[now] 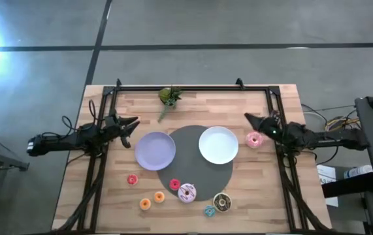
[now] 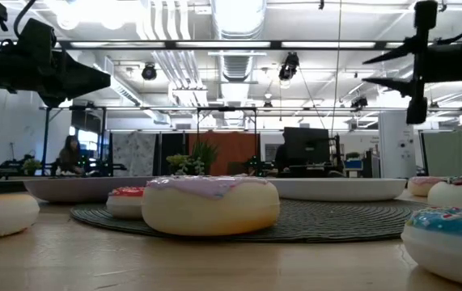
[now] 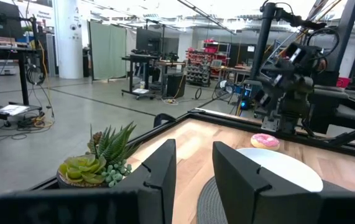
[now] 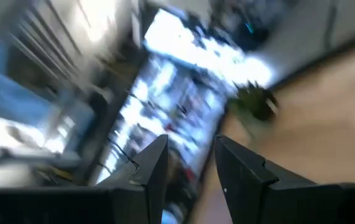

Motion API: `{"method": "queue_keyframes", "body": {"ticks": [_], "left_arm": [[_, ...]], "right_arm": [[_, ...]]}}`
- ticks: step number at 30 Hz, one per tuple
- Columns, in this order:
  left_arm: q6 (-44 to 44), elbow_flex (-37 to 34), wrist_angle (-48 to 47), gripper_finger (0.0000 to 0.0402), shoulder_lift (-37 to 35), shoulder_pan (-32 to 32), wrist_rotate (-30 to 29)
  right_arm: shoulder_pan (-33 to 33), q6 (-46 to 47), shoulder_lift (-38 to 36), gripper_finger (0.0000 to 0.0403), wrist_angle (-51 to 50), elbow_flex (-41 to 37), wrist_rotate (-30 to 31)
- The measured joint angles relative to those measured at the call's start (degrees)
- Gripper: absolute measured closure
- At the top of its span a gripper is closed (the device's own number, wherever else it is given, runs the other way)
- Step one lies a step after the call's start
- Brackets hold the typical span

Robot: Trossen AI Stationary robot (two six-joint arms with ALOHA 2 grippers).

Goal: Pick & Place donuts
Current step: Put the large pink donut on the white plate

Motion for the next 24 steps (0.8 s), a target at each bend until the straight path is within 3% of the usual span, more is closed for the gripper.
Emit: {"method": "queue_keyframes", "body": {"ticks": [4, 9, 13, 19, 24], "left_arm": [[-0.01, 0.00, 0.00, 0.0321, 0.05, 0.01, -0.01], [0.01, -0.02, 0.00, 0.0321, 0.05, 0.01, -0.01], [0.00, -0.01, 0.00, 0.0321, 0.05, 0.01, -0.01], [0.01, 0.00, 0.00, 0.0321, 0.05, 0.01, -0.01], [-0.01, -0.02, 0.01, 0.0321, 0.05, 0.04, -0.01]], "right_arm": [[-0.02, 0.30, 8.42, 0.0280, -15.76, 8.51, -2.53], [-0.49, 0.45, 19.34, 0.0280, -51.24, 25.15, -2.80], [-1.14, -1.07, 26.42, 0.0268, -71.27, 35.20, -6.13], [-3.62, -4.11, 33.90, 0.0215, -80.90, 39.54, -13.98], [-8.64, 1.53, 40.77, 0.0181, -88.09, 37.84, -18.27]]}}
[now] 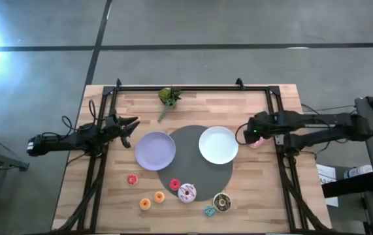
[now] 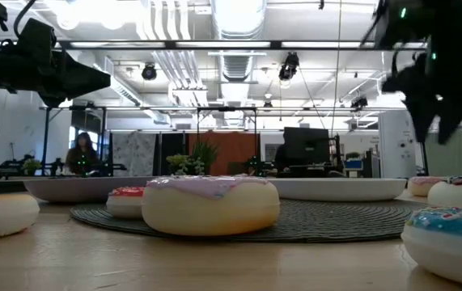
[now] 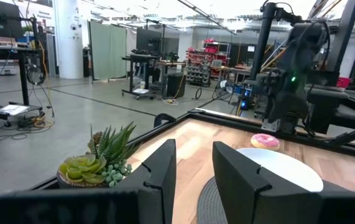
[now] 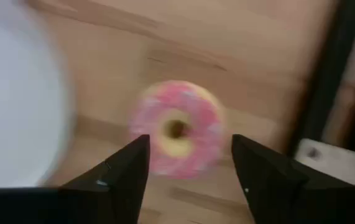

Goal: Pick & Place donuts
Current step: Put the large pink donut on the white plate

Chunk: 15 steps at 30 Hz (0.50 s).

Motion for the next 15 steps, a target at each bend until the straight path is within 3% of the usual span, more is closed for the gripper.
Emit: {"method": "queue_keyframes", "body": {"ticks": [4, 15], "left_arm": [[0.01, 0.02, -0.01, 0.0321, 0.02, 0.00, 0.00], [0.01, 0.02, -0.01, 0.0321, 0.02, 0.00, 0.00]], "right_arm": [[-4.00, -4.25, 2.87, 0.0175, 0.99, -0.45, -0.76], [-12.65, -28.35, 11.76, 0.0183, 4.64, -1.17, -6.82]]}}
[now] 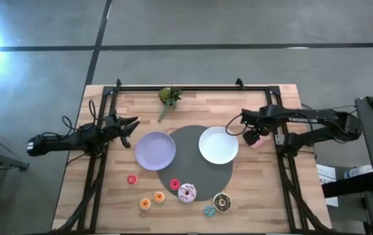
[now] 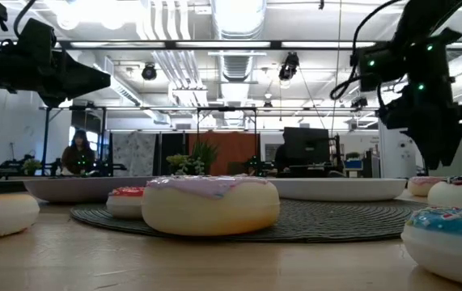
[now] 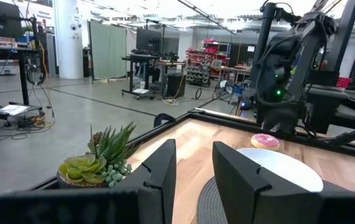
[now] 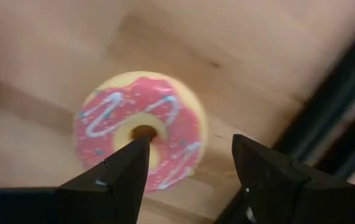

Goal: Pick & Place donuts
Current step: Put the large pink donut on the white plate

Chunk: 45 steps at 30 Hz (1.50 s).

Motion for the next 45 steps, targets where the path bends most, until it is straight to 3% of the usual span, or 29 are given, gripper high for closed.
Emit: {"method": "queue_keyframes", "body": {"ticks": [3, 10, 17, 21, 29, 33, 37, 45], "left_arm": [[0.00, -0.02, 0.01, 0.0321, 0.00, 0.00, 0.00], [-0.02, 0.00, 0.02, 0.0321, 0.00, -0.02, 0.00], [-0.01, 0.00, 0.02, 0.0321, 0.01, -0.02, 0.00], [-0.02, 0.00, 0.00, 0.0321, 0.02, -0.02, 0.00], [0.00, -0.02, 0.02, 0.0321, 0.02, -0.02, 0.00], [0.00, -0.02, 0.02, 0.0321, 0.02, -0.02, 0.00], [-0.02, -0.02, 0.02, 0.0321, 0.02, -0.02, 0.00], [0.00, -0.02, 0.02, 0.0321, 0.02, 0.00, 0.00]], "right_arm": [[-0.37, -3.01, 2.49, 0.0183, 1.34, -0.40, -2.35], [-1.12, -5.78, 7.23, 0.0183, 2.19, -1.89, -1.73], [-1.12, 1.12, 8.99, 0.0189, 7.12, -1.81, -2.14], [-1.30, 1.07, 9.40, 0.0232, 10.42, -1.86, -2.07], [-1.68, 0.64, 8.07, 0.0378, 9.81, -1.35, 0.22], [-1.66, 1.02, 4.27, 0.0384, 7.25, 2.85, 1.30], [-0.50, 0.72, 3.40, 0.0384, 8.23, 8.41, -4.91], [8.71, -4.58, 16.66, 0.0384, 8.08, 18.42, -5.99]]}}
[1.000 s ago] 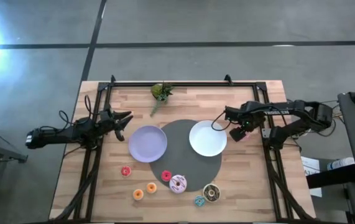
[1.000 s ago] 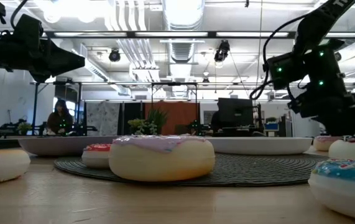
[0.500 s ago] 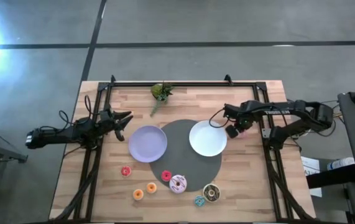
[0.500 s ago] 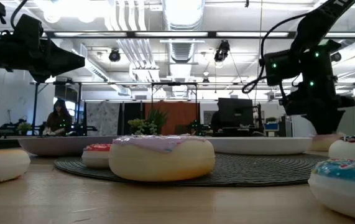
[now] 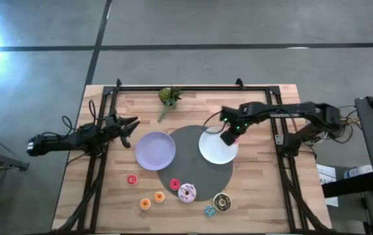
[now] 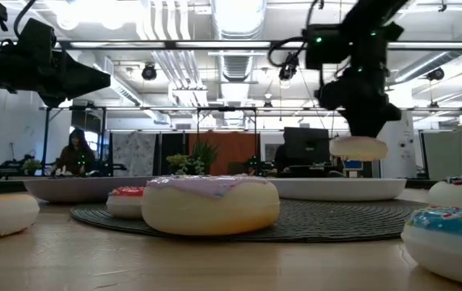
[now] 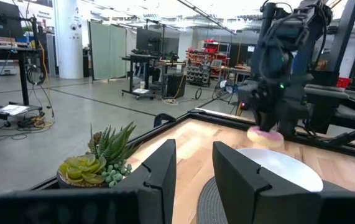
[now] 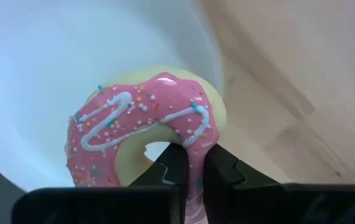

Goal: Pick & Place donuts
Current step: Put the large pink donut on the white plate

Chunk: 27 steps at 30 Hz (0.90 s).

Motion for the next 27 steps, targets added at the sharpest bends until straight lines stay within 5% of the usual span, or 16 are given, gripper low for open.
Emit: {"method": "queue_keyframes", "body": {"ticks": [9, 15, 27], "left_arm": [[0.00, 0.02, 0.00, 0.0321, 0.00, 0.00, 0.00], [0.00, 0.00, 0.00, 0.0321, 0.04, 0.00, 0.00], [-0.02, 0.02, 0.00, 0.0321, 0.26, 0.00, 0.00]], "right_arm": [[7.27, -1.80, 5.51, 0.0372, 4.62, -0.40, 0.05], [9.27, -0.91, 4.86, 0.0310, 5.67, -2.72, 7.97], [13.96, -5.25, 3.87, 0.0185, 10.15, -3.88, 10.33]]}}
